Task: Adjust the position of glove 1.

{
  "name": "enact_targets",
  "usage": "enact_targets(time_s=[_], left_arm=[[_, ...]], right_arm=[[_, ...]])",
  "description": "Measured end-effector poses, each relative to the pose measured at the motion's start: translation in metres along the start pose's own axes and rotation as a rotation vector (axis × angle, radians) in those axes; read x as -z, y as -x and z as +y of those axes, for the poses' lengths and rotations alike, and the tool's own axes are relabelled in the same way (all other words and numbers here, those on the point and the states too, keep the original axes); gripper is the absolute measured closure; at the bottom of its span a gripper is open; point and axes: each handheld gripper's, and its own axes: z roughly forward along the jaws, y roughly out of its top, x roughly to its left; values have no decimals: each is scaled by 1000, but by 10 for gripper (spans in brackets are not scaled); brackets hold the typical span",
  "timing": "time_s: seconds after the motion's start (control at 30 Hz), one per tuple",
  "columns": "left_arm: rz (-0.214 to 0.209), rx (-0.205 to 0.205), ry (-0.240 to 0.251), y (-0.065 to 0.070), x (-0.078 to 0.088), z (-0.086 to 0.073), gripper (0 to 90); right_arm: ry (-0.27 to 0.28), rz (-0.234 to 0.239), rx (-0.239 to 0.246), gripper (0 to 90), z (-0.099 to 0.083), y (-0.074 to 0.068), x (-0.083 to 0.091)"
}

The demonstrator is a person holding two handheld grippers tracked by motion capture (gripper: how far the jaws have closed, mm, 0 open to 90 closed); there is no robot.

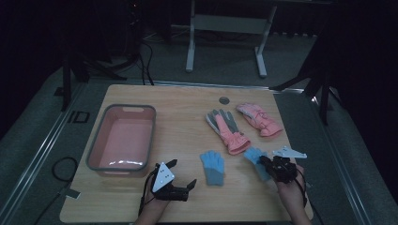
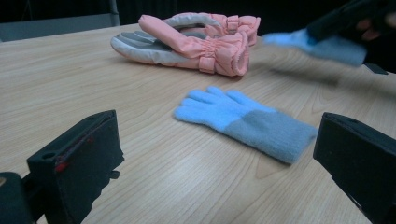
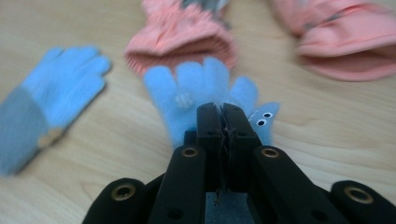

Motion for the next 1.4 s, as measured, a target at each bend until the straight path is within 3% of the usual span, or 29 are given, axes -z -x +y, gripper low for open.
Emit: enact_targets(time_s=[0.13,0.23,0.33,0.47,0.63,0.8,0.97,1.07,1.13,1.2,1.3,1.33,1.37,1.4], left_arm=[[0,-5,0,0,0,0,11],[1,-3,3,0,0,0,11],[-2,-5,3,0,0,0,11],[-1,-7,2,1,0,0,11],[-2,-8,2,0,0,0,11],[-4,-7,2,0,0,0,11],[-6,-9,-1,0,0,0,11],[-6,-8,0,0,0,0,11],[-7,-8,2,1,0,0,11],[-7,-10,3,1,0,0,11],[-5,-8,3,0,0,0,11],[-5,-8,3,0,0,0,11],[-3,-8,3,1,0,0,11],[-3,-9,2,1,0,0,11]], right_arm=[[25,-109,-116,869,1,-8,12],[23,-134,-210,869,-5,-13,11],[11,-178,-230,869,-11,-20,6],[16,-212,-320,868,-20,-19,-1],[-4,-223,-346,867,-29,-21,-15],[-48,-228,-320,848,-37,-24,-29],[-52,-220,-314,825,-35,-23,-29],[-38,-175,-302,697,-27,-17,-19],[-35,-156,-287,694,-24,-14,-16],[-6,-141,-227,674,-18,-9,-8],[8,-37,-109,673,-11,1,0],[8,-37,-109,673,-11,1,0],[6,-24,-56,672,-10,4,1],[5,55,48,664,-10,14,4]])
